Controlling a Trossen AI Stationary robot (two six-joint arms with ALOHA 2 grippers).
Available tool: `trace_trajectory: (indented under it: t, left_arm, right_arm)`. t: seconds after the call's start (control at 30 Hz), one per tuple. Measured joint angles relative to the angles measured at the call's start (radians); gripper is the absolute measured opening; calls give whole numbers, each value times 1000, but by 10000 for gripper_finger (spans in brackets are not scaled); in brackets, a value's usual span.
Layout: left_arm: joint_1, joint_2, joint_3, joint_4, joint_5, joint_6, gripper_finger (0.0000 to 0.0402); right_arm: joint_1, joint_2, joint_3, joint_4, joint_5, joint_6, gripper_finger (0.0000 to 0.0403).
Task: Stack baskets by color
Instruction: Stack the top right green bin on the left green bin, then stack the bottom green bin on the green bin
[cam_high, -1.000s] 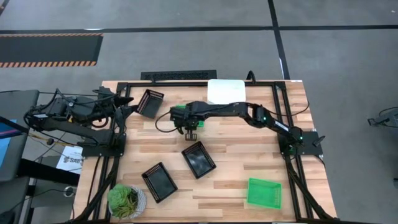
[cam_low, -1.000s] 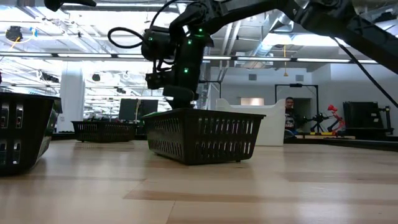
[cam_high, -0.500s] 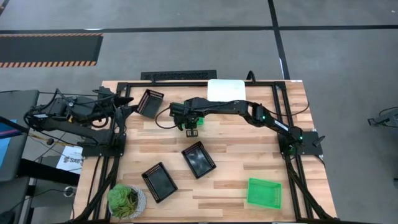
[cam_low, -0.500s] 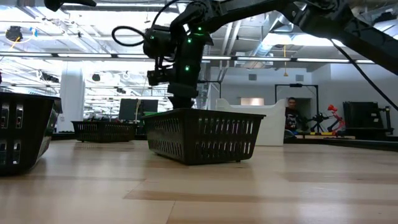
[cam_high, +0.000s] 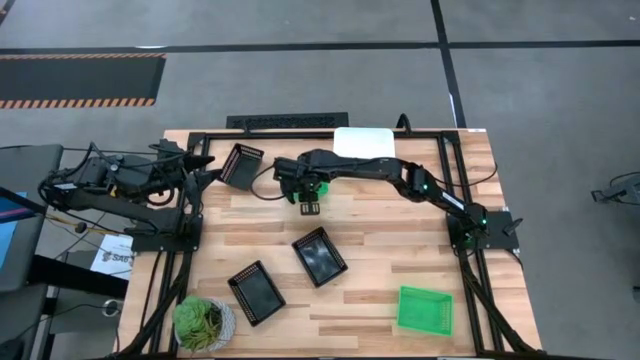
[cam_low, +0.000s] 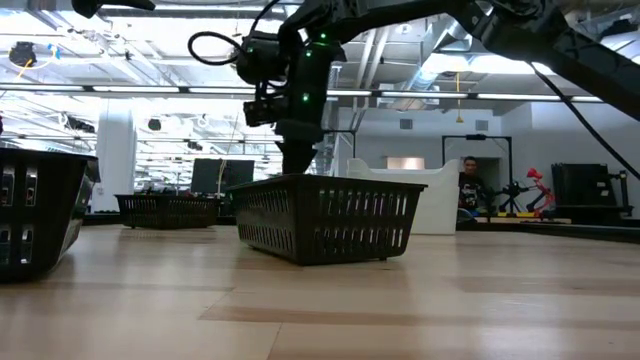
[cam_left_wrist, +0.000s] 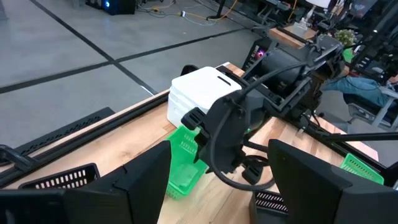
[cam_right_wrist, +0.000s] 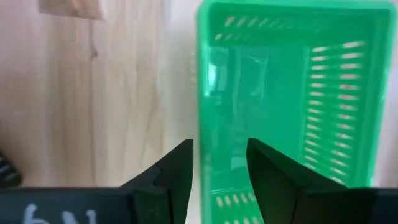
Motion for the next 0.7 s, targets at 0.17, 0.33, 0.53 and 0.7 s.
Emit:
trace_trajectory:
  t: [0.17,0.33,0.53,0.7]
  left_arm:
    - [0,0,0,0,0,0,256]
    - [0,0,0,0,0,0,256]
    - [0,0,0,-2,0,0,256]
    - [0,0,0,-29,0,0,256]
  right_arm:
    - [1,-8,0,-38,-2,1,173]
    - [2,-43,-2,-49,-1,10,173]
    - [45,-98,0,-178,-7,69,173]
    - [106,-167,0,-379,-17,285,171]
